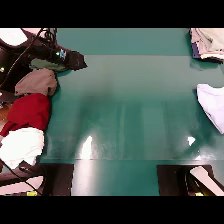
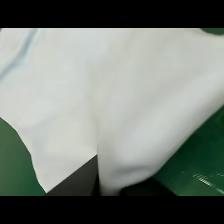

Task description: Fold the shirts.

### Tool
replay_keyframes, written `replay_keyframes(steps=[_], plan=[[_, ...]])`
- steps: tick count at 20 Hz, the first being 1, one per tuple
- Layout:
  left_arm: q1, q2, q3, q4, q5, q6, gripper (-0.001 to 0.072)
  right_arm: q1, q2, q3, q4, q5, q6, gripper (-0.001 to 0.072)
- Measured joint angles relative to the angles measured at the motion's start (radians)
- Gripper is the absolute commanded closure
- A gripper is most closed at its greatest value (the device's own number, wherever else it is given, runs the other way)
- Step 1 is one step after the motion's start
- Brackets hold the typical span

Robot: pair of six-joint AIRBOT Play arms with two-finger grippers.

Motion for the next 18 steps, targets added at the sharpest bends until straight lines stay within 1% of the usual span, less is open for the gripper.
replay_keyframes(steps=[1, 3, 5, 7, 10, 13, 14, 16, 18], plan=[[-0.001, 0.0, 0.0, 0.004, 0.0, 0.0, 0.0684, -0.006, -0.013, 0.015, -0.052, 0.034, 0.0, 0.0272], [-0.002, 0.0, 0.0, 0.018, 0.001, 0.0, 0.0684, -0.013, -0.045, 0.071, -0.182, 0.126, 0.002, 0.0272], [-0.002, 0.0, 0.0, 0.026, 0.001, 0.0, 0.0684, -0.018, -0.074, 0.157, -0.316, 0.226, 0.025, 0.0272], [-0.003, 0.0, 0.0, 0.032, 0.001, 0.0, 0.0685, -0.013, -0.092, 0.245, -0.38, 0.304, 0.058, 0.0272], [-0.003, 0.0, 0.0, 0.037, 0.002, 0.001, 0.0684, 0.066, -0.104, 0.344, -0.329, 0.381, 0.085, 0.0273], [-0.003, 0.0, 0.0, 0.039, 0.004, 0.002, 0.0684, 0.236, -0.109, 0.397, -0.237, 0.426, 0.098, 0.0286], [-0.003, 0.0, 0.0, 0.039, 0.006, 0.002, 0.0684, 0.306, -0.11, 0.406, -0.216, 0.434, 0.1, 0.0311], [-0.003, 0.0, 0.0, 0.038, 0.006, 0.002, 0.0685, 0.443, -0.111, 0.417, -0.189, 0.437, 0.103, 0.07], [-0.003, 0.0, 0.0, 0.033, 0.006, 0.002, 0.0684, 0.56, -0.112, 0.423, -0.176, 0.427, 0.106, 0.0694]])
